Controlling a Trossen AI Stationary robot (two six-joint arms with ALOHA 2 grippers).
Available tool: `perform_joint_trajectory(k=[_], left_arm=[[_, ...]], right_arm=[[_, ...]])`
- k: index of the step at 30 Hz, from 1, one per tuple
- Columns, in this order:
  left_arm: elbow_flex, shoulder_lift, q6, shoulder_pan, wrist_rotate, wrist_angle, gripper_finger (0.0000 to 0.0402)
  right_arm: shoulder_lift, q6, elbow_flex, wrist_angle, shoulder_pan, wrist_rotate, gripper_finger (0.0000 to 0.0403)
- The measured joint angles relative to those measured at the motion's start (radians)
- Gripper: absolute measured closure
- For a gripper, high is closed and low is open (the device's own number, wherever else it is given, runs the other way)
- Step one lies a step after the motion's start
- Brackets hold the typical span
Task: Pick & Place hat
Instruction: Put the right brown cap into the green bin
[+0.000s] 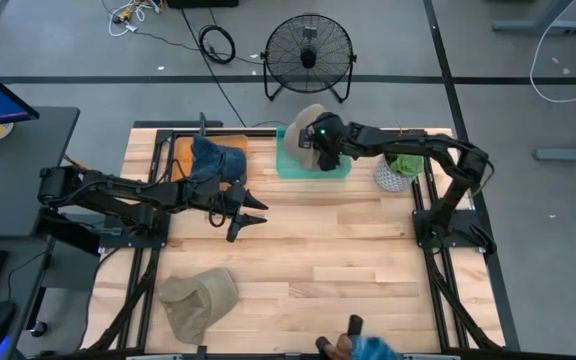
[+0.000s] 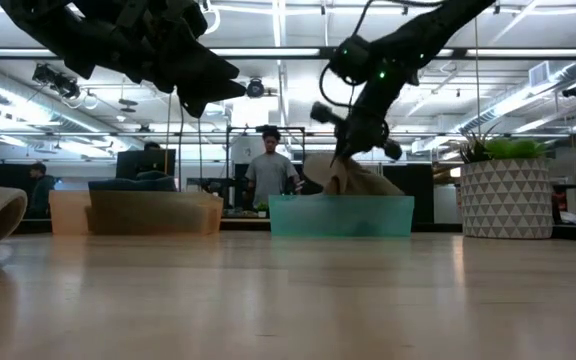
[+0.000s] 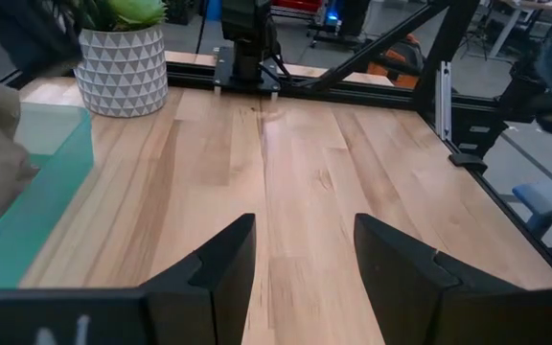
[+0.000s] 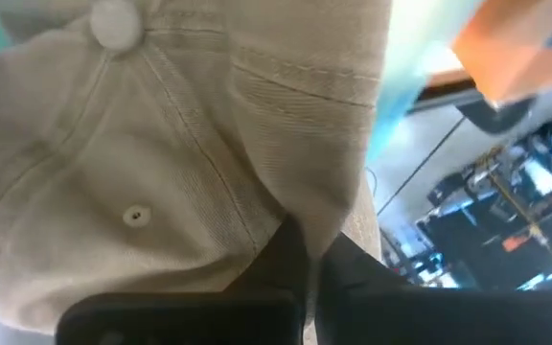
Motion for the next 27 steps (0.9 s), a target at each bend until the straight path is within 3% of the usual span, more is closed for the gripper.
perform_joint_trajectory(k=[6,13,19,23,27], left_arm=[[0.0,0.0,0.0,0.0,0.0,0.0,0.022],[0.0,0.0,0.0,0.0,0.0,0.0,0.022],[0.0,0.0,0.0,0.0,0.0,0.0,0.022],[0.0,0.0,-0.001,0.0,0.0,0.0,0.022],[0.0,0.0,-0.006,0.0,0.0,0.0,0.022]], right_arm=[[0.074,-0.012,0.0,0.029,-0.004,-0.05,0.0384],[0.087,0.233,0.0,0.048,0.021,-0.128,0.0337],[0.087,0.48,0.0,0.107,0.032,-0.13,0.0294],[0.076,0.651,0.0,0.107,0.047,-0.08,0.0268],[0.076,0.855,0.0,0.088,0.072,0.042,0.0251]])
